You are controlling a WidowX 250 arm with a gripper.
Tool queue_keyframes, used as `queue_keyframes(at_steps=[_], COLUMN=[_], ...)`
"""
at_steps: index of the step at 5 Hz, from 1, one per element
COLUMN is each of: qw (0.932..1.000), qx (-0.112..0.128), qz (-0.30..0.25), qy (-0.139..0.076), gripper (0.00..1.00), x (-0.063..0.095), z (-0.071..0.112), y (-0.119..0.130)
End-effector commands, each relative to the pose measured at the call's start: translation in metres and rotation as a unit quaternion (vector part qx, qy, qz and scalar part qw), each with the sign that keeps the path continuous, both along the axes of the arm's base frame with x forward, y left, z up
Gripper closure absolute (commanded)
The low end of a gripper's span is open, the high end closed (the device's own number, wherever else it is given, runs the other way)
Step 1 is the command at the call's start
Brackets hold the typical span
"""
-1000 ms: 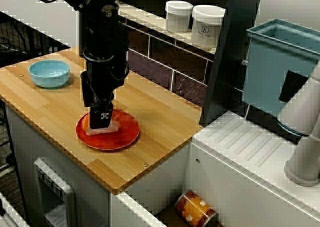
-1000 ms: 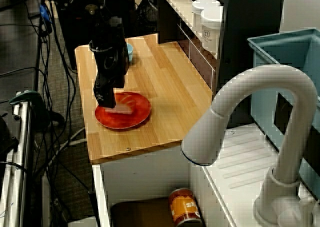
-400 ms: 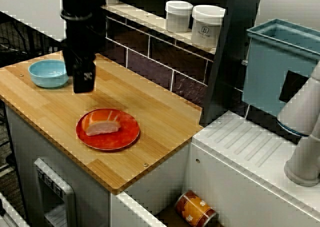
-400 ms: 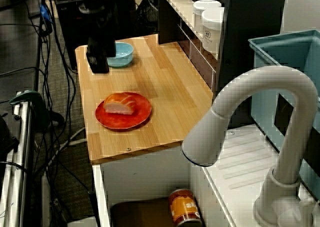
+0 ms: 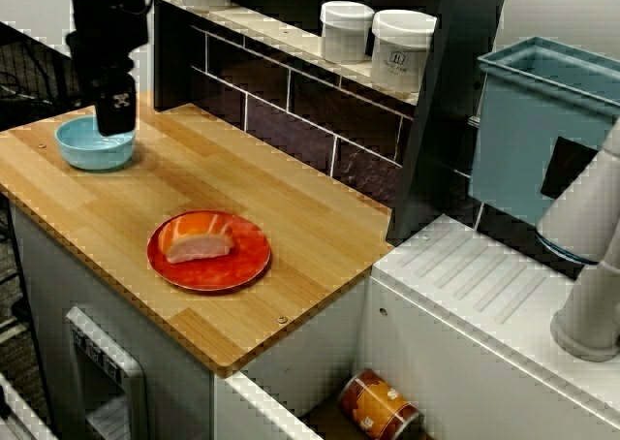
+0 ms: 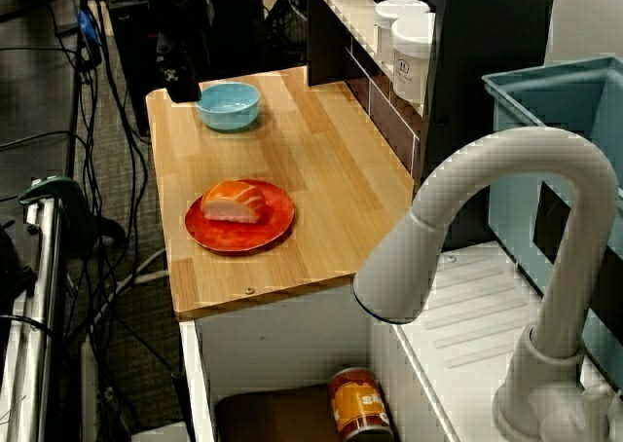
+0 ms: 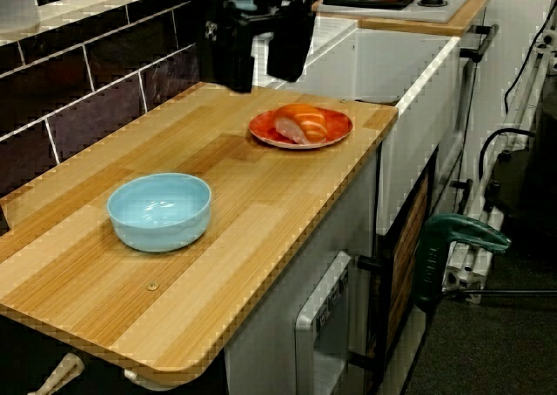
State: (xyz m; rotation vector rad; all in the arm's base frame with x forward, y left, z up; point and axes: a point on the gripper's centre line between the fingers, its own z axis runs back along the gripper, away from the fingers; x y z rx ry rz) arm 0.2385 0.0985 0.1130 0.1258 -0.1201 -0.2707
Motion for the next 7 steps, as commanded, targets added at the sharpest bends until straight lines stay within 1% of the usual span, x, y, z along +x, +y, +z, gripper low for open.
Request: queue_keyframes(at_steps=[1, 2, 3, 4, 5, 7], qw=[0.9993, 0.9994, 0.9985, 0.9968, 0.9973, 0.9972], qx=[0.035, 0.026, 0.023, 0.031, 0.013, 0.035], qz=[0.016, -0.022, -0.05, -0.073, -0.073, -0.067], qy=[0.005, -0.009, -0.004, 0.002, -0.003, 0.003], gripper=[0.0, 0.0, 0.0, 0.0, 0.0, 0.0], x=[0.01, 0.018, 0.021, 0.019, 0.015, 0.013], z=[-0.036, -0.046, -0.044, -0.036, -0.033, -0.051], y=[0.03, 0.046, 0.052, 0.058, 0.068, 0.066])
